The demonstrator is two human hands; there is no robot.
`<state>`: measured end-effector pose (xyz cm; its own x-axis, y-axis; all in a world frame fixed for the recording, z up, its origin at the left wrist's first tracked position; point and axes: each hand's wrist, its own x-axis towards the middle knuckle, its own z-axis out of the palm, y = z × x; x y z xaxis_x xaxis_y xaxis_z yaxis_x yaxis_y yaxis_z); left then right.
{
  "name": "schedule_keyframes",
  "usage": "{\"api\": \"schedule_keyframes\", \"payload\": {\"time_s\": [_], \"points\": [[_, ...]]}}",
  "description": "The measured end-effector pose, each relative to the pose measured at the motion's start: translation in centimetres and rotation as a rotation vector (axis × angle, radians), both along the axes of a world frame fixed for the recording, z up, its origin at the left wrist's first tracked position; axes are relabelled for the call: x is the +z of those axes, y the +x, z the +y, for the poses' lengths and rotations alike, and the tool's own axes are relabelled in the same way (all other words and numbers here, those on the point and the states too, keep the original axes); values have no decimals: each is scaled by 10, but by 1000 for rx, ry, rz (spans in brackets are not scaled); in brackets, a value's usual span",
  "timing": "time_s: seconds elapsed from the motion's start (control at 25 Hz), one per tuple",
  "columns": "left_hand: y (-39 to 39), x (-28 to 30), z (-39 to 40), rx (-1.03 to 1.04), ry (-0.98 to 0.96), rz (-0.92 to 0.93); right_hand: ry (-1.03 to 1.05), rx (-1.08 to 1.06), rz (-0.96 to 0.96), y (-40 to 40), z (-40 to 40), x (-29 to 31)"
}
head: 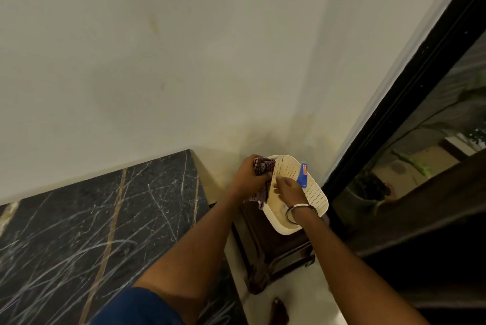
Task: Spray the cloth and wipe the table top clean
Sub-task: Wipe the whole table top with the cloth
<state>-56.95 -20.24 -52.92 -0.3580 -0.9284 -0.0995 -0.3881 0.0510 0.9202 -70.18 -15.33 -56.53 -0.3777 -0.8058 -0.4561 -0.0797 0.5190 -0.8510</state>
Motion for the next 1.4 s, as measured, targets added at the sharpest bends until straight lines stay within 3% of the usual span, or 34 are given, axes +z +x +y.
{"api": "schedule_keyframes", "payload": {"time_s": [0.12, 0.36, 0.48, 0.64, 0.84, 0.96, 1.2, 1.4], "points": [[21, 14, 12, 127, 52, 96, -111, 86, -207, 28, 5, 19], [68, 25, 14, 435, 146, 294, -427, 266, 255, 80, 5, 33], [91, 26, 7, 519, 220, 422, -481, 348, 383, 108, -6, 42], [126, 26, -2, 614, 311, 661, -531, 407, 427, 140, -28, 44], [166, 20, -2, 790, 364, 724, -670, 458, 419, 183, -43, 43], [193, 6, -2, 796, 319, 685, -747, 509, 480, 221, -36, 42], [243, 3, 9, 712, 260, 696, -703, 473, 494, 286, -24, 40], [296, 5, 14, 613, 271, 670, -797, 657, 525, 321, -14, 35]]}}
